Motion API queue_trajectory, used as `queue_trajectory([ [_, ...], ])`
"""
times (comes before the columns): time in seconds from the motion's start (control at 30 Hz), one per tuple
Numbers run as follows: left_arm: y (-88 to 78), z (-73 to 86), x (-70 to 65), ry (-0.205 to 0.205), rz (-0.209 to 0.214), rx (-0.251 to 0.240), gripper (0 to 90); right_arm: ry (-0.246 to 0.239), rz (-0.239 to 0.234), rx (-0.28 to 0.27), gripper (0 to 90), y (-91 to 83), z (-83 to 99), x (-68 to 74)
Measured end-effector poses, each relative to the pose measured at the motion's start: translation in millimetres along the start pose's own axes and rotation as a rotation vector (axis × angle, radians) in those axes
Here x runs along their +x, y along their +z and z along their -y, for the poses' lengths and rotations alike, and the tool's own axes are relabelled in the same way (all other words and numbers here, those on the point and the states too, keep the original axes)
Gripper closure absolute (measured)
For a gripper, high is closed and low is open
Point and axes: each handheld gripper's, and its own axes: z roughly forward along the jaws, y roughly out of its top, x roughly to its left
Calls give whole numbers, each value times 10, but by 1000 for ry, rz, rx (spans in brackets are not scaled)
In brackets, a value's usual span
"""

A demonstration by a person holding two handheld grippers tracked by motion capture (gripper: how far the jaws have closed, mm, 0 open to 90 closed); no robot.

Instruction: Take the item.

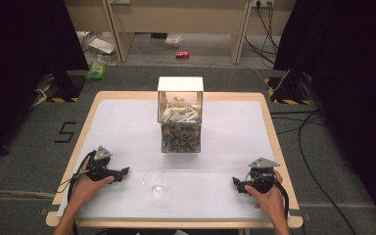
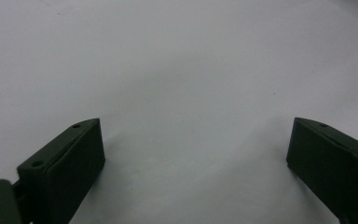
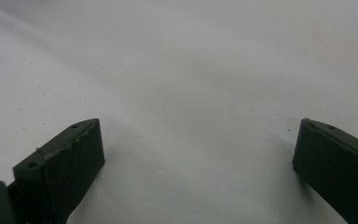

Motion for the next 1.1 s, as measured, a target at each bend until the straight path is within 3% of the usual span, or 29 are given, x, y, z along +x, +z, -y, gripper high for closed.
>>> queue_trajectory([
  [0.03, 0, 0, 0, 0, 0, 0, 32, -4, -1, -3, 37, -1, 1, -1],
  [0.1, 0, 0, 0, 0, 0, 0, 32, -3, -8, -24, 162, -21, 3, -4],
  [0.17, 0, 0, 0, 0, 0, 0, 32, 4, -1, -36, 207, -31, -1, -7],
  [0.2, 0, 0, 0, 0, 0, 0, 32, 20, -6, -60, 135, -62, -12, -17],
  [0.23, 0, 0, 0, 0, 0, 0, 32, 20, -6, -60, 135, -62, -12, -17],
  [0.33, 0, 0, 0, 0, 0, 0, 32, 29, -2, -125, 150, -137, -54, -14],
  [0.5, 0, 0, 0, 0, 0, 0, 32, 26, 2, -183, 182, -217, -118, 21],
  [0.63, 0, 0, 0, 0, 0, 0, 32, -9, -19, -243, 252, -289, -237, 93],
  [0.83, 0, 0, 0, 0, 0, 0, 32, -46, -39, -292, 263, -345, -404, 212],
  [1.1, 0, 0, 0, 0, 0, 0, 32, -75, -58, -317, 284, -395, -585, 324],
])
